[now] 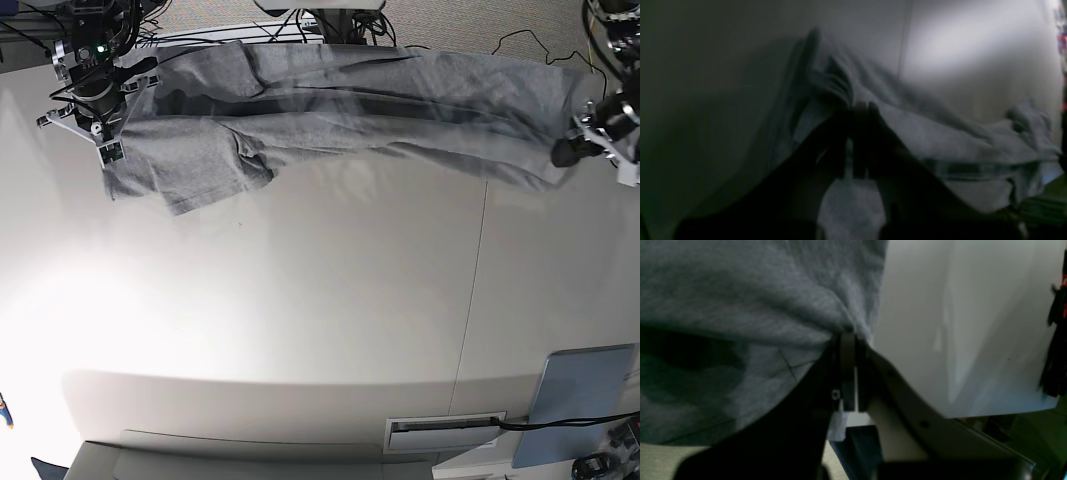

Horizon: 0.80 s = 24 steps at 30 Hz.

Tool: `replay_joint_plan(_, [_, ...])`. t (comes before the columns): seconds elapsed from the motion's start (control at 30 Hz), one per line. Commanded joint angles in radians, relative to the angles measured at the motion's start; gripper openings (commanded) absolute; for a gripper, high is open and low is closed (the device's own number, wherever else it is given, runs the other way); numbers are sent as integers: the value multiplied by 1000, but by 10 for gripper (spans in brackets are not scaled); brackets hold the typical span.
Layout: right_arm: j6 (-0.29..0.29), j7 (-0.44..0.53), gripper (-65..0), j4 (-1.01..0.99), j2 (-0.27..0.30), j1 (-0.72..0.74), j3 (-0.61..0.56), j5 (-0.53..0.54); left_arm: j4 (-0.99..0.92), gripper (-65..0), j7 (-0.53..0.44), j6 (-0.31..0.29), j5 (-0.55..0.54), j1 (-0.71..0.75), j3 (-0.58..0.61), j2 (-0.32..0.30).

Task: Fold the T-shirt properly
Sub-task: 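Open the left gripper to release its hem corner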

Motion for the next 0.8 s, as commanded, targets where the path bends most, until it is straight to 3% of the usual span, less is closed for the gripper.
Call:
replay_joint_plan(0.0, [-7,11,-650,19,12,0,8,-13,14,-650,14,-8,-34,-2,-30,-24])
replay_joint_plan(0.2, [-7,12,-650,19,12,0,8,-12,14,-650,60,-24,-133,76,-107,-24])
replay_joint_plan(0.37, [-7,13,-650,19,12,0,8,-12,14,-650,83,-76,-246,183,-114,-18])
replay_joint_plan(0.57, [-7,14,-650,19,11,0,8,-12,14,-649,65,-76,-240,198,-113,3])
replay_joint_plan(0.63, [-8,15,-650,19,12,0,8,-13,14,-575,66,-80,-240,198,-114,2])
replay_joint_plan(0.77, [-8,16,-650,19,11,0,8,-12,14,-367,69,-144,-241,199,-114,2])
